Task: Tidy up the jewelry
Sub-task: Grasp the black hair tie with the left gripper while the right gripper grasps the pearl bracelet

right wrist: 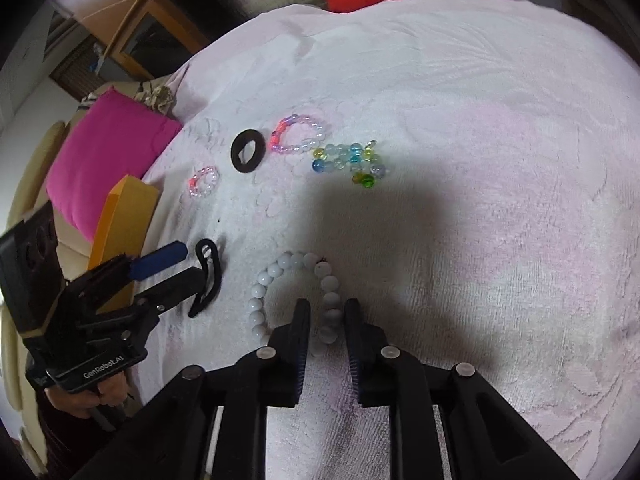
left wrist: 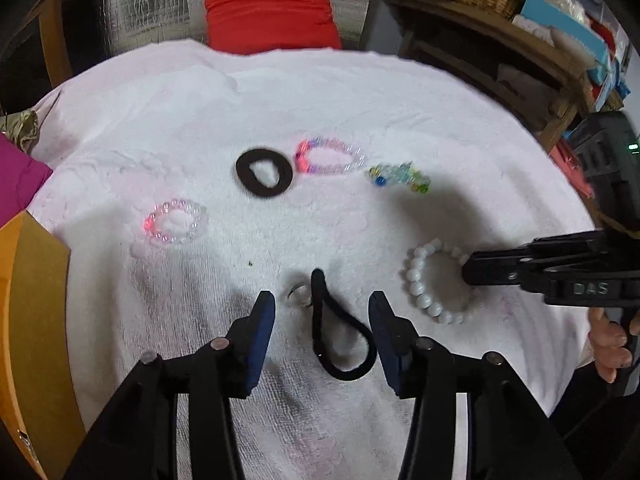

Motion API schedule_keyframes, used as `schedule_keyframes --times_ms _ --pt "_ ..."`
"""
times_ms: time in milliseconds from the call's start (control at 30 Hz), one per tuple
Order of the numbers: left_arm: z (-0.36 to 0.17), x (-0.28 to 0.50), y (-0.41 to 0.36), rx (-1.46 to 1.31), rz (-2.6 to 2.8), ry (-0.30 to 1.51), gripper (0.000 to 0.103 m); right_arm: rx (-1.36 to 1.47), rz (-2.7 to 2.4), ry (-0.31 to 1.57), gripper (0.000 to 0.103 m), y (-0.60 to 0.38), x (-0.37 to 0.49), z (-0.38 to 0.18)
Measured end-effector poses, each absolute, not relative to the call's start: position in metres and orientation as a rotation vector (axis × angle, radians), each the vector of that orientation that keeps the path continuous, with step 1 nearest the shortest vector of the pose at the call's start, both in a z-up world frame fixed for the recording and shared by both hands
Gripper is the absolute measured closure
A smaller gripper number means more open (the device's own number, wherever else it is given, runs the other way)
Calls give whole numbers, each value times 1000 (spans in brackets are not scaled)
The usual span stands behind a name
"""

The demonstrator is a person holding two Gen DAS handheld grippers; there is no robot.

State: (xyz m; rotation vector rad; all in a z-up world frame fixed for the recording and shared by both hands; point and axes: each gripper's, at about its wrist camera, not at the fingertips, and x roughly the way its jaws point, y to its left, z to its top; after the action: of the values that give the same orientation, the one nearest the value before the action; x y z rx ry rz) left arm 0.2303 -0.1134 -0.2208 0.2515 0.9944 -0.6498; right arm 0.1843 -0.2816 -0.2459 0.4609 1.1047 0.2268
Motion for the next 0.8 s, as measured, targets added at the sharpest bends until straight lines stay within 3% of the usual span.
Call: schedule_keyframes --times_ms 133,167,233,333,800 --pt "-233 232 -115 255 -648 1028 55 350 232 1079 86 -270 181 -243" --pt "-232 231 -117 257 -658 1021 69 314 228 1072 90 -266 180 -242" --pt "-231 231 -117 229 -690 1029 85 288 226 1061 91 -262 179 -240" --pt "-227 231 -116 212 -683 1018 94 275 228 1030 92 -260 178 -234" --pt "-196 212 -89 136 -666 918 96 330 200 909 92 -274 166 -206"
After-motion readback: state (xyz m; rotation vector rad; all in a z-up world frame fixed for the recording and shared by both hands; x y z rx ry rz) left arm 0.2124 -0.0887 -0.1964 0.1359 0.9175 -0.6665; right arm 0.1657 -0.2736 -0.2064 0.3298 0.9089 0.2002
